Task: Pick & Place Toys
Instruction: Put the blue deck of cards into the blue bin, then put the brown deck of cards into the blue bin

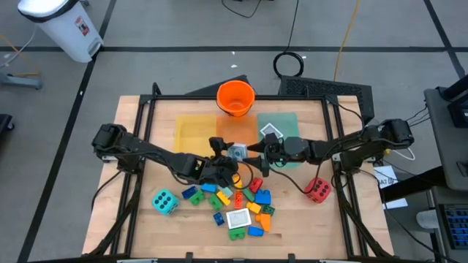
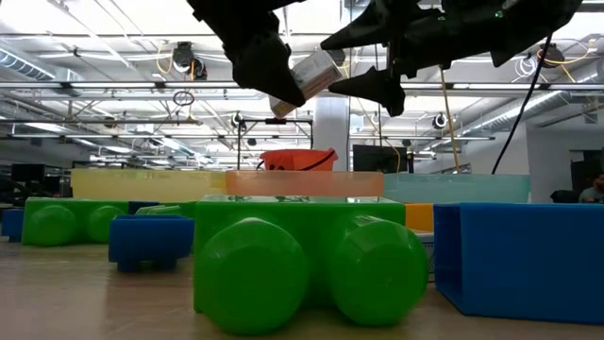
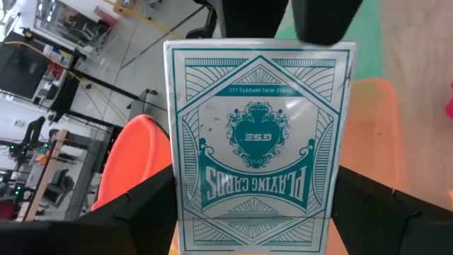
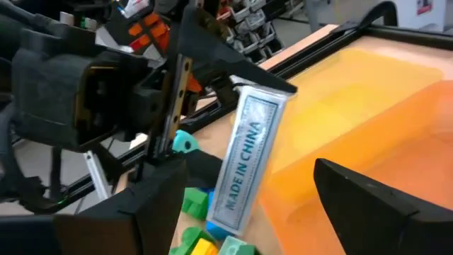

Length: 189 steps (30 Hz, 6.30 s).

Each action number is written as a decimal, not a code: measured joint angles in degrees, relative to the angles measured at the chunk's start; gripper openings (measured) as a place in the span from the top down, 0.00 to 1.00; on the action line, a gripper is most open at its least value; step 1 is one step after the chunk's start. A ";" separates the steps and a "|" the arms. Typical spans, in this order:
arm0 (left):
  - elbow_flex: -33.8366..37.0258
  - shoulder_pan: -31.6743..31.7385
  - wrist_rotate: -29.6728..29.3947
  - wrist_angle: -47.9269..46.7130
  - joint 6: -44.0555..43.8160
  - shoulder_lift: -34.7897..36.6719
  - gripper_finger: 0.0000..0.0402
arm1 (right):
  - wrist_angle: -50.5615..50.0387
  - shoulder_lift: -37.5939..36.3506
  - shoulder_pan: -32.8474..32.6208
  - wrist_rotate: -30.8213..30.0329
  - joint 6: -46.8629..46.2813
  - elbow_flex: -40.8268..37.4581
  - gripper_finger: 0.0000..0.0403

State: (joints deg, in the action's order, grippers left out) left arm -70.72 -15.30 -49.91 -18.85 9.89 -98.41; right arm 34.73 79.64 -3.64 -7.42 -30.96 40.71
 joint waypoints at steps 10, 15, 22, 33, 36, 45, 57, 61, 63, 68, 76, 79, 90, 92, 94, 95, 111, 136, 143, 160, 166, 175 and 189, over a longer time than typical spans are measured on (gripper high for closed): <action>0.00 0.56 1.41 1.23 -0.07 0.00 0.24 | 0.03 0.62 1.68 -0.08 0.30 0.00 0.41; 0.11 0.94 1.90 3.78 1.97 -0.02 0.24 | 4.14 4.18 2.13 1.76 -0.20 0.02 0.46; 0.11 1.28 1.68 4.19 -0.32 -0.02 0.24 | 7.12 5.99 2.34 2.02 2.75 0.00 0.57; -0.02 0.79 2.39 6.62 -12.60 0.12 0.02 | 5.06 2.85 2.67 4.58 9.47 -0.15 0.94; 0.00 -0.43 3.50 4.63 -12.92 0.84 0.04 | -1.05 -1.01 2.92 4.51 10.45 -0.11 0.92; 3.81 -3.27 8.03 6.83 -18.55 6.75 0.09 | -29.97 -17.01 3.84 -10.89 23.21 -0.07 0.93; 34.69 -0.72 29.02 59.75 -16.54 21.06 0.09 | -42.60 -12.12 17.05 -19.29 42.33 -2.47 0.93; 37.95 -0.11 28.96 61.36 -20.89 22.59 0.09 | -41.83 -8.89 19.88 -17.88 49.76 -4.15 0.93; 38.05 -0.10 28.94 60.72 -22.04 22.60 0.09 | -40.95 -7.55 20.33 -17.89 52.10 -4.61 0.93; 38.11 0.06 29.00 59.65 -22.07 22.56 0.09 | -35.32 -6.30 20.45 -17.47 56.68 -5.97 0.91; 38.12 0.34 28.98 58.71 -22.23 22.53 0.09 | -28.92 -6.29 20.59 -13.70 63.40 -7.74 0.92; 38.12 0.45 28.97 58.85 -22.19 22.53 0.09 | -28.67 -4.82 21.42 -8.90 66.54 -7.96 0.90; 38.12 0.51 28.98 58.08 -22.28 22.53 0.09 | -29.38 -3.74 19.94 -7.61 68.99 -7.98 0.76; 38.12 0.51 28.98 57.93 -22.30 22.53 0.08 | -29.61 -4.18 19.36 -7.55 67.49 -8.00 0.71; 38.12 0.51 28.98 57.93 -22.29 22.53 0.09 | -29.51 -4.75 18.86 -7.55 65.49 -8.02 0.65; 38.12 0.51 28.98 57.94 -22.27 22.53 0.09 | -29.51 -5.10 18.72 -7.58 64.32 -8.02 0.62; 38.12 0.60 28.90 57.94 -22.28 22.53 0.09 | -29.50 -6.03 17.02 -26.76 61.93 -8.02 0.44; 38.05 0.60 28.96 57.73 -27.61 22.53 0.09 | -32.94 -21.42 3.88 10.32 17.90 -7.82 0.44; 37.85 0.26 36.89 54.01 -32.95 22.51 0.09 | -29.06 -21.75 -9.88 6.46 16.80 -7.82 0.44; -2.36 -12.60 30.99 -0.06 -35.24 -4.00 0.09 | -25.81 -21.77 -20.48 -4.62 16.30 -7.82 0.44; -6.94 -14.14 33.93 -1.77 -36.20 -13.48 0.09 | -25.78 -21.76 -22.29 -4.55 18.59 -7.82 0.44; -7.45 -14.35 37.51 -0.44 -40.08 -19.47 0.09 | -25.75 -21.77 -23.85 -4.56 18.60 -7.82 0.44; -7.56 -14.84 26.22 -12.11 -48.06 -18.95 0.09 | -25.45 -21.77 -25.53 -4.98 18.16 -7.82 0.44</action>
State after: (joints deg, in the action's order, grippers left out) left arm -78.28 -30.14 -23.69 -30.96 -38.17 -117.36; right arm 9.28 57.87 -29.17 -12.40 -12.80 32.88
